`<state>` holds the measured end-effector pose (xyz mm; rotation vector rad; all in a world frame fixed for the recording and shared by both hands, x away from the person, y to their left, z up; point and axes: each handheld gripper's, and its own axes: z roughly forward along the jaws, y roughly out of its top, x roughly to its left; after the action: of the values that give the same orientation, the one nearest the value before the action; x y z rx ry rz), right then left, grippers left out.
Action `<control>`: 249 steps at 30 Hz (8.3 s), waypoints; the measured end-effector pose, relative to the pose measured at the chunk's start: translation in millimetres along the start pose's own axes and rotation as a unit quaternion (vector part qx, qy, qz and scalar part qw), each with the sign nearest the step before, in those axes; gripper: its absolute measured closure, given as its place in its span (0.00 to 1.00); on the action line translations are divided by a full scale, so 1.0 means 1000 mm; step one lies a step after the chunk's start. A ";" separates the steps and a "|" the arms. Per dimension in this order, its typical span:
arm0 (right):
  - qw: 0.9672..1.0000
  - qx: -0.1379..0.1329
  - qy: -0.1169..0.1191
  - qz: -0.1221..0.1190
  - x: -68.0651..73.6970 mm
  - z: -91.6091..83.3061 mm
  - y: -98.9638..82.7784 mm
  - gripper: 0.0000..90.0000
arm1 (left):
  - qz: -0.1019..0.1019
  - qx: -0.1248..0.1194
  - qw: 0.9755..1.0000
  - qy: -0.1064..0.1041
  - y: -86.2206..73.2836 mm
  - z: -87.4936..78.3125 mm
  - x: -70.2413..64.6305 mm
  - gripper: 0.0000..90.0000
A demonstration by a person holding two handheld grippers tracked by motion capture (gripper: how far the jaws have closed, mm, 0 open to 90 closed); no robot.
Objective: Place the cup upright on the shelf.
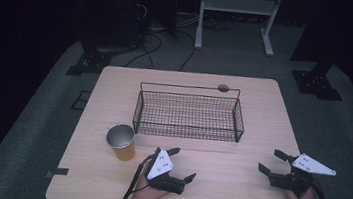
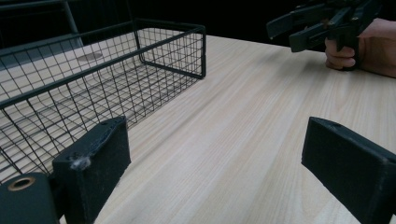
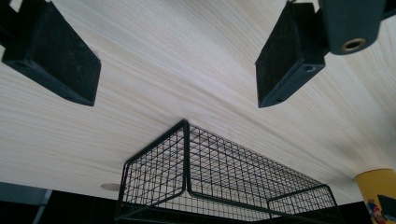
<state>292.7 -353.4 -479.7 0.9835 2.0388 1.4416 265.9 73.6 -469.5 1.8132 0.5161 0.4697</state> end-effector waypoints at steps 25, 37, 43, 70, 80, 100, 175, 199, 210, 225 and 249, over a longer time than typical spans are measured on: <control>1.000 0.007 -0.013 0.003 0.001 0.002 0.001 0.15 | 0.011 0.000 1.000 -0.006 0.013 -0.022 0.002 0.04; 1.000 0.009 -0.014 0.003 0.001 0.002 0.001 0.15 | 0.010 -0.007 1.000 0.011 0.014 -0.042 0.008 0.03; 1.000 0.009 -0.014 0.002 0.002 0.002 0.001 0.15 | 0.015 -0.008 1.000 0.016 0.014 -0.048 0.007 0.02; 1.000 0.011 -0.016 0.003 0.001 0.003 0.001 0.15 | 0.008 -0.022 0.998 0.066 0.007 -0.102 0.018 0.02; 1.000 0.011 -0.016 0.004 0.001 0.003 0.001 0.15 | 0.007 -0.030 0.996 0.085 0.005 -0.123 0.025 0.02; 1.000 0.011 -0.016 0.005 0.001 0.003 0.001 0.15 | 0.001 -0.053 0.990 0.130 0.000 -0.158 0.038 0.02; 1.000 0.013 -0.014 0.004 0.001 0.003 0.001 0.15 | -0.039 0.043 0.989 0.136 -0.025 -0.122 0.127 0.13; 1.000 0.012 -0.014 0.005 0.001 0.003 0.001 0.15 | -0.015 0.024 0.995 0.093 0.006 -0.117 0.117 0.14; 1.000 0.013 -0.014 0.003 0.001 0.003 0.001 0.15 | 0.000 0.018 0.998 0.060 0.027 -0.100 0.108 0.14; 1.000 0.012 -0.013 0.005 0.001 0.003 0.001 0.15 | 0.020 0.016 0.999 0.031 0.051 -0.078 0.102 0.14; 1.000 0.008 -0.013 0.012 -0.001 0.003 0.001 0.15 | 0.035 0.013 0.999 0.002 0.087 -0.045 0.109 0.14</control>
<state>295.2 -352.1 -479.5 1.0322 2.0299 1.4194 340.3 147.3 -367.2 1.8599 0.4647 0.5152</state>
